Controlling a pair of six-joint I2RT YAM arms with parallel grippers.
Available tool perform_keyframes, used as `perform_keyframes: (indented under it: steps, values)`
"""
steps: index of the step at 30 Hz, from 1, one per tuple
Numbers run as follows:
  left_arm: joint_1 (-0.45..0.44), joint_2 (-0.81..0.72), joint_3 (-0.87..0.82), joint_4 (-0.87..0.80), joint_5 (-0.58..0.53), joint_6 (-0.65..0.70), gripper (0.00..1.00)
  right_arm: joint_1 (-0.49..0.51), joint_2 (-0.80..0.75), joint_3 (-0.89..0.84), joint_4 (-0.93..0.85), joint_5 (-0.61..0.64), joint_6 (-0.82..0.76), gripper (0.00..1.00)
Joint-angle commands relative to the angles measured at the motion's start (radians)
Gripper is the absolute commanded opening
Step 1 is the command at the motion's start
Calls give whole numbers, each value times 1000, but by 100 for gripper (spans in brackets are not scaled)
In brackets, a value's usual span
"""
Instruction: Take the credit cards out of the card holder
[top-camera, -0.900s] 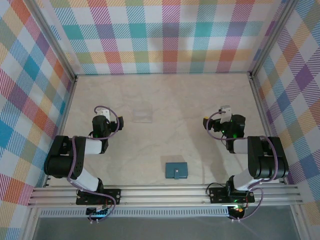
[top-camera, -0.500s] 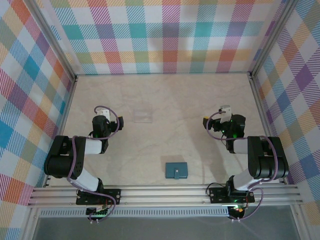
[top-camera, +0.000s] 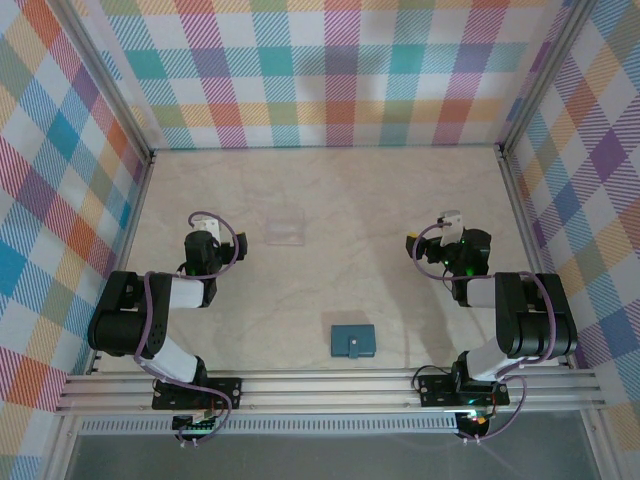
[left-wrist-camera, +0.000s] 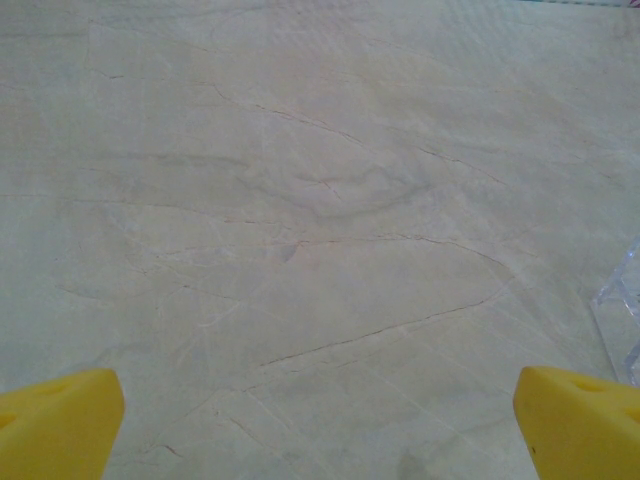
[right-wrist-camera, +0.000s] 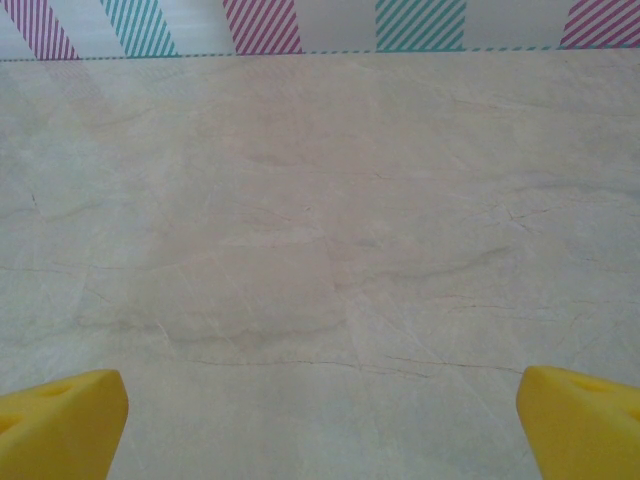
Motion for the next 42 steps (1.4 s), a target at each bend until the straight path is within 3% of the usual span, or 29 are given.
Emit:
perform_keyframes:
  steps: [1,20,33,42]
  values:
    - [-1,1,-3,33,1,11,100,-3,4,-8,36,-12,-8,100]
    - [1,-6,-3,30,3,14,100,1,-26,10,-23,15,-5,100]
    - [-14,-126,113,-310,-23,-12,100,24,-122,97,-292,28,-6,100]
    - [-42,-177,171,-479,-148,-60,100,61,-214,192,-583,64,-6,99]
